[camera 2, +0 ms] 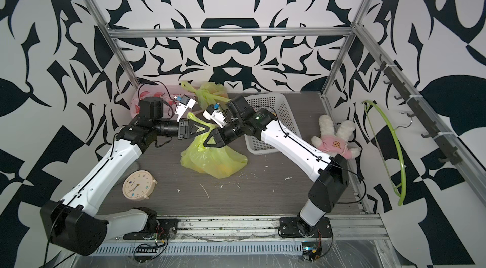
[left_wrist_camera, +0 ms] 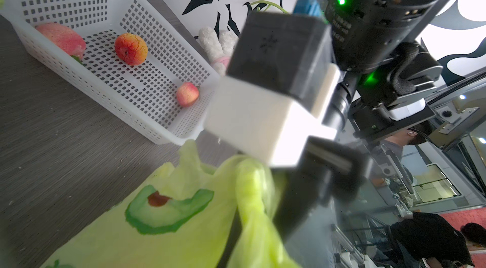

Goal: Place the peach into a plastic bag & tie a knot
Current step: Cross the plastic bag at the center of the board.

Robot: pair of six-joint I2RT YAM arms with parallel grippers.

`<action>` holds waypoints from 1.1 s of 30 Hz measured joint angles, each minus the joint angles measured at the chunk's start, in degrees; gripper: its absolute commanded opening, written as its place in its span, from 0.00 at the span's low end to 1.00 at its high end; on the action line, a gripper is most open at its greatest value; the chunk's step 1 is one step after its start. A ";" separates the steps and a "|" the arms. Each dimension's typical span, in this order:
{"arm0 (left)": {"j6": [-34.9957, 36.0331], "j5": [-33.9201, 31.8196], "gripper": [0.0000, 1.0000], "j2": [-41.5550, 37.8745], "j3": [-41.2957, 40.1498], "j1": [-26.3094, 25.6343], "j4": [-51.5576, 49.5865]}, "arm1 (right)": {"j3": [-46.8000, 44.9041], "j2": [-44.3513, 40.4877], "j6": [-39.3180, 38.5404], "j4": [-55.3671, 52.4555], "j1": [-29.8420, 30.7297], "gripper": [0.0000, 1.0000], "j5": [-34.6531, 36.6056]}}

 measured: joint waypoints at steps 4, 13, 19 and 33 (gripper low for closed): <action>0.24 -0.42 0.51 -1.73 -1.33 0.02 -0.66 | -0.85 -0.11 0.42 0.66 -1.01 0.01 -1.07; 0.04 -1.27 0.59 -6.32 -6.40 0.02 -1.99 | -5.09 -4.00 0.50 2.10 -7.63 0.00 -8.07; -1.49 -1.68 0.47 -5.86 -8.90 0.02 -0.76 | -5.09 -4.55 0.26 2.60 -8.09 0.00 -11.96; -3.08 -3.54 0.00 -3.39 -9.35 -2.91 1.84 | -5.81 -4.55 -0.74 2.10 -8.02 0.13 -14.53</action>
